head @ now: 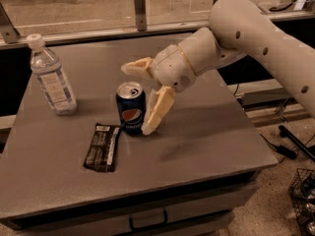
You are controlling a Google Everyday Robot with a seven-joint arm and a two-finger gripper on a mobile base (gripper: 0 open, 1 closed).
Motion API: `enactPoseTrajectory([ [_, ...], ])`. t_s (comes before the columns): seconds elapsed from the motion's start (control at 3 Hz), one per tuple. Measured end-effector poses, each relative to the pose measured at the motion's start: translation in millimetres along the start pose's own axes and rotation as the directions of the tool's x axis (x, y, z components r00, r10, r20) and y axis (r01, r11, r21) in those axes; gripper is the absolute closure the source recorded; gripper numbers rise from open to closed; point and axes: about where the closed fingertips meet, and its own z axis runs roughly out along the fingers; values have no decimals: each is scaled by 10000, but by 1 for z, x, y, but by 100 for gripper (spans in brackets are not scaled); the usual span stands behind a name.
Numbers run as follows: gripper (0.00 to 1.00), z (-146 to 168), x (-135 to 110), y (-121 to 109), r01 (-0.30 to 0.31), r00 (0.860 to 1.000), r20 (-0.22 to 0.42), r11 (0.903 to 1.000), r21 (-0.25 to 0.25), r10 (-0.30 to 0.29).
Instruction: Move pepsi can near rxbar chocolate
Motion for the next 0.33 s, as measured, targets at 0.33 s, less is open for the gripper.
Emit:
enactPoseTrajectory([
  [0.33, 0, 0, 0, 0, 1, 10000, 0, 10000, -1, -1],
])
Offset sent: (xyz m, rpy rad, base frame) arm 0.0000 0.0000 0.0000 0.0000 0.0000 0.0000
